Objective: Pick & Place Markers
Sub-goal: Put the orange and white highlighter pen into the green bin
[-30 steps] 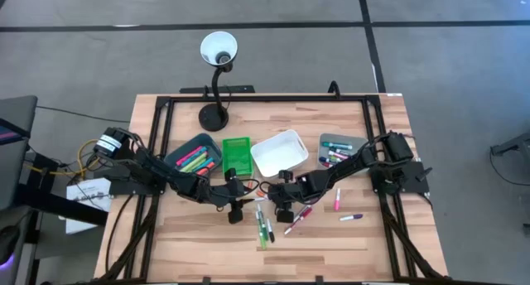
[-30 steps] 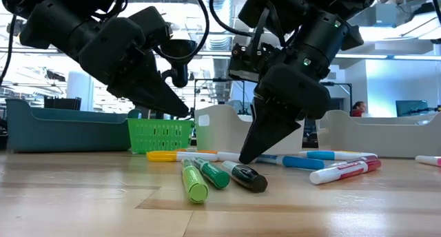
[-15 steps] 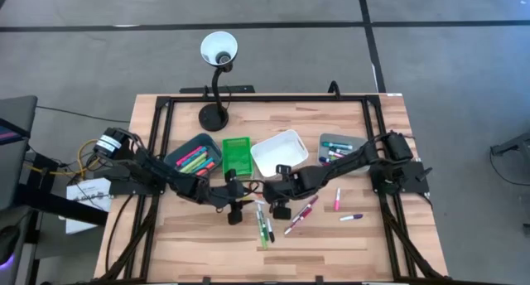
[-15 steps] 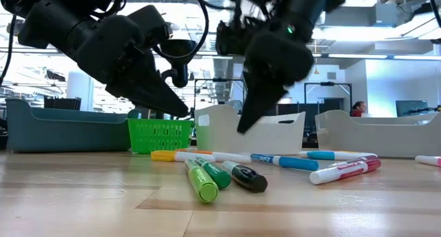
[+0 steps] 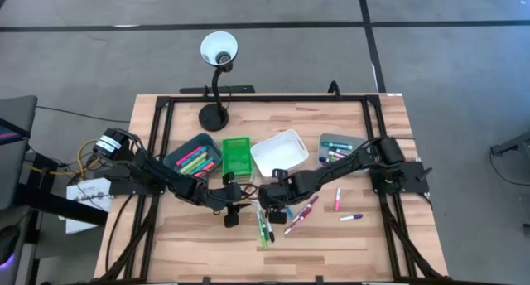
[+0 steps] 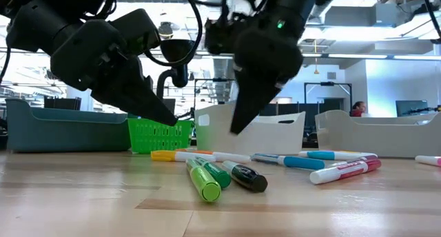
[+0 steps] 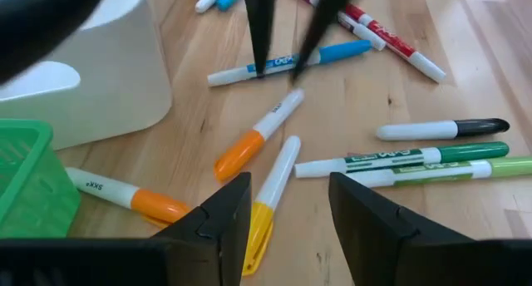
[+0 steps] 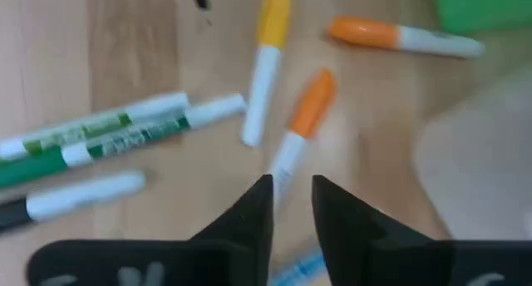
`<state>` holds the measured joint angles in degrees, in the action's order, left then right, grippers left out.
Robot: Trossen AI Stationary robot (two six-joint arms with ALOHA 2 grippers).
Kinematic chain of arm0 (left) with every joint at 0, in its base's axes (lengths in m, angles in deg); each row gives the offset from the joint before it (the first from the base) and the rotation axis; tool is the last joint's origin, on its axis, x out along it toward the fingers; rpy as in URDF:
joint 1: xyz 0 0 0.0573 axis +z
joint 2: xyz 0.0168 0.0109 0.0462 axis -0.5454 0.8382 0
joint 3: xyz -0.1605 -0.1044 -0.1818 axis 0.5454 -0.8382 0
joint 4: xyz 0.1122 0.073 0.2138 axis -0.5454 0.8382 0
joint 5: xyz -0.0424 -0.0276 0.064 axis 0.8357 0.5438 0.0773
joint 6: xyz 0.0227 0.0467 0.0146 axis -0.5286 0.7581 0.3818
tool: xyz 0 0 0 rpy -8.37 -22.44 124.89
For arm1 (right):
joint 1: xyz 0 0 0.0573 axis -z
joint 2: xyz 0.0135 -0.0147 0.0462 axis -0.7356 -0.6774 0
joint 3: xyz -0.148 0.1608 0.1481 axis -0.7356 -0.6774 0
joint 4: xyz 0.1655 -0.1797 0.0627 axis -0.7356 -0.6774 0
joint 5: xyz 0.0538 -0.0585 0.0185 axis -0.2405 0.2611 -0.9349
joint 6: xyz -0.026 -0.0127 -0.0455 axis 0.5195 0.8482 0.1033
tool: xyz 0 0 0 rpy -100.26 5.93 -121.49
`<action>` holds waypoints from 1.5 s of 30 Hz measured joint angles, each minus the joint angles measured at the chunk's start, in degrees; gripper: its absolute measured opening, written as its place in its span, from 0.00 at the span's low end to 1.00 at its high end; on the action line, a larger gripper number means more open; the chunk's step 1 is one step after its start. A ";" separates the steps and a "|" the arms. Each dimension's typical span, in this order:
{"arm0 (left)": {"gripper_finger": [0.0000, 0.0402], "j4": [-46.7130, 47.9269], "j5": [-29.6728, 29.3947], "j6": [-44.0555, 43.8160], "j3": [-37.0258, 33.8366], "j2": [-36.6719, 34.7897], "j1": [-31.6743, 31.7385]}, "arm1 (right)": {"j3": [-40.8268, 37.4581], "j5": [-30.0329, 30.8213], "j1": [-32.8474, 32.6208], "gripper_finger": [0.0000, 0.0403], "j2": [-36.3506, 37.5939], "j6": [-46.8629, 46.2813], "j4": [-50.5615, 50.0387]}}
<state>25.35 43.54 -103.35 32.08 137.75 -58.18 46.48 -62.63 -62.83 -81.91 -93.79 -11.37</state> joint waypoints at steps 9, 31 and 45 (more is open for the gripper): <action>0.39 -0.03 0.02 -0.09 -0.15 0.00 0.00 | 0.13 0.24 -0.25 0.35 -5.11 -1.57 2.99; 0.39 -0.34 0.00 -0.09 -0.15 0.00 0.04 | -0.07 1.93 1.27 0.06 6.27 3.32 -3.82; 0.38 -0.41 4.27 -6.01 -0.48 -0.09 -2.72 | 0.02 1.60 16.66 0.05 8.55 19.57 17.41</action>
<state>24.94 47.81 -109.36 31.60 137.66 -60.89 46.50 -61.02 -46.17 -73.36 -74.23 6.04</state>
